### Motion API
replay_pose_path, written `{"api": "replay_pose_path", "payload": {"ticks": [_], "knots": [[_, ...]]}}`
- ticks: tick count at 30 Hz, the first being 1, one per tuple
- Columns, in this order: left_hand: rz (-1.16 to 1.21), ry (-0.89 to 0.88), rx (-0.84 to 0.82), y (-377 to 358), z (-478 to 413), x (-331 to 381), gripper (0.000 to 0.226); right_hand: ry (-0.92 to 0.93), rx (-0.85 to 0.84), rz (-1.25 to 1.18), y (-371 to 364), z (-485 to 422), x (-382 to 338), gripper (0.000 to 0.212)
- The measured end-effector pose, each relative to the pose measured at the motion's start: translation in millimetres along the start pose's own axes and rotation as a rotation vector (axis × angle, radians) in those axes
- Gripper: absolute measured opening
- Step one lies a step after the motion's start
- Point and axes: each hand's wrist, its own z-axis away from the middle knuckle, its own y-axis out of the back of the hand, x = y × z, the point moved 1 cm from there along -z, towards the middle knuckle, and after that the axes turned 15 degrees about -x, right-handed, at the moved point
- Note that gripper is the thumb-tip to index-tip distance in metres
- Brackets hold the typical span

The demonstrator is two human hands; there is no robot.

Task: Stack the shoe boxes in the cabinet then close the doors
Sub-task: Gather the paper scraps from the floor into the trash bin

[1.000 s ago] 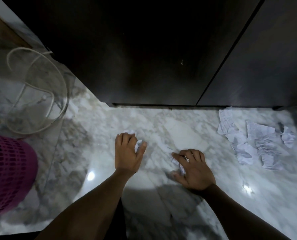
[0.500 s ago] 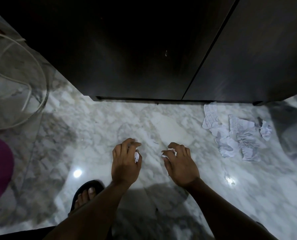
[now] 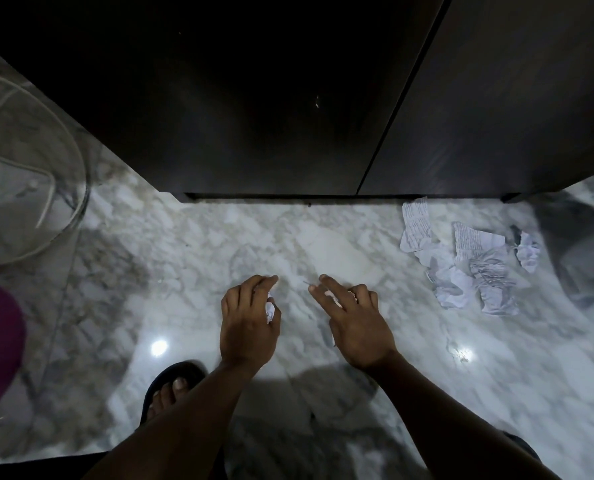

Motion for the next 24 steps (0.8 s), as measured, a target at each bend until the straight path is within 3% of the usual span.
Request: {"api": "replay_pose_path", "payload": {"ticks": [6, 12, 15, 18, 21, 24], "knots": [[0.01, -0.034, -0.014, 0.2, 0.3, -1.9, 0.033, -0.023, 0.015, -0.099, 0.0, -1.5, 0.3, 0.044], [0.062, -0.069, -0.025, -2.0, -0.7, -4.6, 0.031, 0.05, 0.027, -0.096, -1.5, -3.6, 0.8, 0.045], [0.05, -0.08, -0.003, -2.7, -1.8, -4.7, 0.025, 0.057, -0.005, -0.112, -0.9, -4.4, 2.3, 0.057], [-0.013, -0.112, 0.021, -3.2, -2.1, -4.2, 0.024, 0.077, -0.08, -0.162, -1.6, -2.5, 2.3, 0.086], [-0.037, -0.107, 0.02, -1.2, -0.6, -6.2, 0.042, 0.163, -0.177, -0.096, 1.3, -1.3, 9.7, 0.107], [0.015, -0.148, -0.024, 2.7, 0.1, -7.0, 0.054, 0.216, -0.269, 0.035, 2.9, -2.5, 17.7, 0.104]]}}
